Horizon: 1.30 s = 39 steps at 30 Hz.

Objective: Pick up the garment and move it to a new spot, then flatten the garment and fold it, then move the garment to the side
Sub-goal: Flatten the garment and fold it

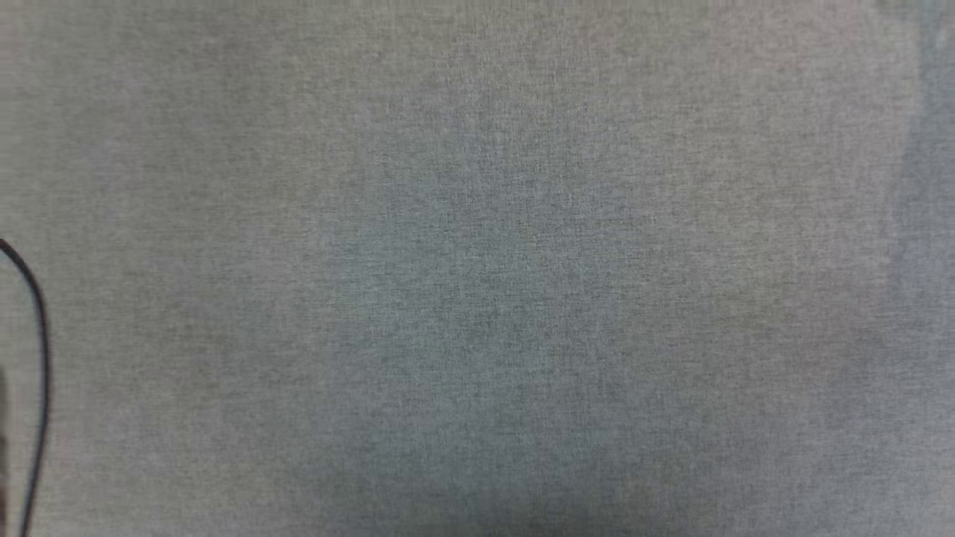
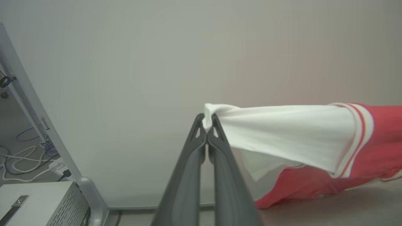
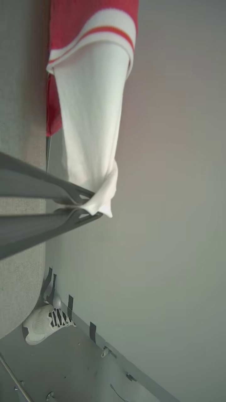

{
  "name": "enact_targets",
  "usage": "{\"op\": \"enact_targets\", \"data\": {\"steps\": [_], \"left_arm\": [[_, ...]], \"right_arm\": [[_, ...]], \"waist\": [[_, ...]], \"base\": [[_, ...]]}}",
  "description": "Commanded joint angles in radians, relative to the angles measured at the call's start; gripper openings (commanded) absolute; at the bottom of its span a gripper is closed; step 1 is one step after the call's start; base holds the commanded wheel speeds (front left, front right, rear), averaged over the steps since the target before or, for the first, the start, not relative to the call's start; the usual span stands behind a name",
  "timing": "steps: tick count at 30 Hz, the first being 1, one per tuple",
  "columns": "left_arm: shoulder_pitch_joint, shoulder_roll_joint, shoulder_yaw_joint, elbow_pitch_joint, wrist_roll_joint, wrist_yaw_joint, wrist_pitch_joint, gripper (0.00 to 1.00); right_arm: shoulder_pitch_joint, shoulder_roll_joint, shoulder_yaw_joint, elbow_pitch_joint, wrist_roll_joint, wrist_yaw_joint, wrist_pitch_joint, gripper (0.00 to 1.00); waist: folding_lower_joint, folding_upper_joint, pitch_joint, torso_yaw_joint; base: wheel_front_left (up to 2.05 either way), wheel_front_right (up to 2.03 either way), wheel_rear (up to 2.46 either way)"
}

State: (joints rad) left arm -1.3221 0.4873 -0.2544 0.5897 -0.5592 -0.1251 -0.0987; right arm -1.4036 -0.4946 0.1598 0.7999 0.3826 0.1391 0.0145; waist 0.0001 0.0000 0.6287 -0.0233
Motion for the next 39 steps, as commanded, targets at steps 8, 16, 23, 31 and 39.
{"op": "enact_targets", "data": {"steps": [8, 16, 23, 31, 39], "left_arm": [[0.315, -0.026, -0.011, 0.034, -0.103, -0.004, 0.0, 0.0], [0.557, -0.017, -0.065, 0.026, -0.155, -0.004, 0.117, 0.0], [0.746, 0.004, -0.1, -0.021, -0.197, 0.002, 0.241, 0.0], [0.941, 0.053, -0.127, -0.155, -0.24, 0.038, 0.376, 0.0], [1.203, 0.125, -0.128, -0.423, -0.329, 0.127, 0.533, 0.0]], "right_arm": [[0.302, -0.063, 0.091, -0.058, 0.138, -0.008, 0.08, 0.0], [0.568, -0.119, 0.119, -0.128, 0.242, -0.008, 0.178, 0.0], [0.758, -0.141, 0.1, -0.167, 0.301, -0.008, 0.242, 0.0], [0.948, -0.161, 0.053, -0.247, 0.344, -0.008, 0.328, 0.0], [1.219, -0.163, -0.079, -0.413, 0.373, -0.008, 0.492, 0.0]], "waist": [[-0.0001, 0.0, -0.172, 0.027], [-0.0001, 0.0, -0.299, 0.033], [-0.0001, 0.0, -0.398, 0.039], [-0.0001, 0.0, -0.482, 0.041], [-0.0001, 0.0, -0.546, 0.046]], "base": [[0.0, 0.0, 0.0], [0.0, 0.0, 0.0], [0.0, 0.0, 0.0], [0.0, 0.0, 0.0], [0.0, 0.0, 0.0]]}}
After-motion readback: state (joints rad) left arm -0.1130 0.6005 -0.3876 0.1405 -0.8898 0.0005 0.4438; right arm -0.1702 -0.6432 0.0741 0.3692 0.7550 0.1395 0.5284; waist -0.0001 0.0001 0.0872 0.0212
